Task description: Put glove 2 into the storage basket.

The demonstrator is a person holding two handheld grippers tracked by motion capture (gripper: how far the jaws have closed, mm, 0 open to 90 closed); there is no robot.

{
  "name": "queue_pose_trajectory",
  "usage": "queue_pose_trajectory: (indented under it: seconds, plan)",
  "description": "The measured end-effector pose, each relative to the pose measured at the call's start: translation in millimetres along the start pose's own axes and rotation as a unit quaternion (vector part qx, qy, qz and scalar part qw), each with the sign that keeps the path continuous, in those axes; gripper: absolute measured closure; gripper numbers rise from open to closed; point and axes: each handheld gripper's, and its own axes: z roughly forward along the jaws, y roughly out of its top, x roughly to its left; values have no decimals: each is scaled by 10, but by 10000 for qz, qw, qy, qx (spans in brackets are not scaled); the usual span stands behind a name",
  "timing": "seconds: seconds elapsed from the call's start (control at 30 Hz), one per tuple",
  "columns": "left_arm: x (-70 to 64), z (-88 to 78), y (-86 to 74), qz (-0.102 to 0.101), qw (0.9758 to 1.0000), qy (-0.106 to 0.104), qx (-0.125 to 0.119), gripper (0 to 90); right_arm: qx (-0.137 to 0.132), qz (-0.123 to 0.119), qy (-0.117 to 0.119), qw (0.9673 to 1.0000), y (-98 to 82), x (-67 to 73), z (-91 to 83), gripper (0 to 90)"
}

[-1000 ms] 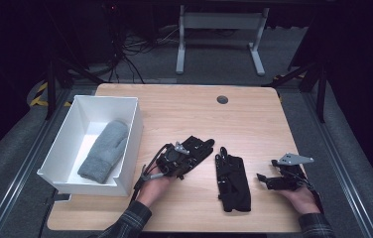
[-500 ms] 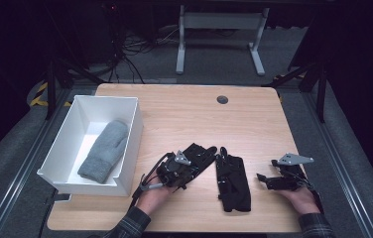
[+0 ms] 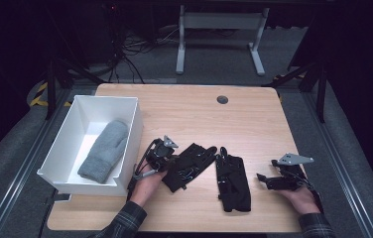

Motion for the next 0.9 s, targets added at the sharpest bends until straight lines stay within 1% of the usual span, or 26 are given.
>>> queue_pose_trajectory:
  seconds: [0.03,0.13,0.2,0.23,0.33,0.37,0.43,0.47,0.5,0.67,0.73,0.77,0.8,0.83,0.9]
  plan:
    - [14,16,-11,-36,9999,-33,103,899,-1,1,-3,10000,0,0,0,159]
    - [7,39,-24,-5,9999,-37,159,899,-1,-1,-2,10000,0,0,0,159]
    - [-31,36,-27,56,9997,-72,206,899,-1,-3,-1,10000,0,0,0,159]
    - [-65,27,-39,120,9995,-137,242,899,-1,-2,-2,10000,0,0,0,159]
    - [-125,6,-79,168,9989,-333,290,899,-1,0,-1,10000,0,1,0,159]
    - [-125,6,-79,168,9989,-333,290,899,-1,0,-1,10000,0,1,0,159]
    - [-172,-16,-105,251,9983,-392,352,899,0,2,-2,10000,0,1,0,159]
    - [-222,-33,-131,371,9974,-485,378,899,-2,-2,-3,10000,0,0,0,158]
    - [-247,-38,-142,395,9969,-553,394,899,-1,0,-1,10000,0,1,0,158]
    - [-356,-58,-196,497,9947,-798,410,899,-1,-3,-2,10000,0,1,0,158]
    - [-413,-64,-221,547,9943,-825,392,899,0,-2,-2,10000,0,1,0,158]
    - [-413,-64,-221,547,9943,-825,392,899,0,-2,-3,10000,0,1,1,158]
    - [-462,-67,-239,578,9936,-888,386,898,-1,-2,-4,10000,0,1,1,158]
    - [-476,-71,-241,612,9933,-901,392,898,0,-1,-5,10000,0,1,1,158]
    - [-483,-72,-242,630,9933,-890,372,898,0,-1,-4,10000,0,1,1,157]
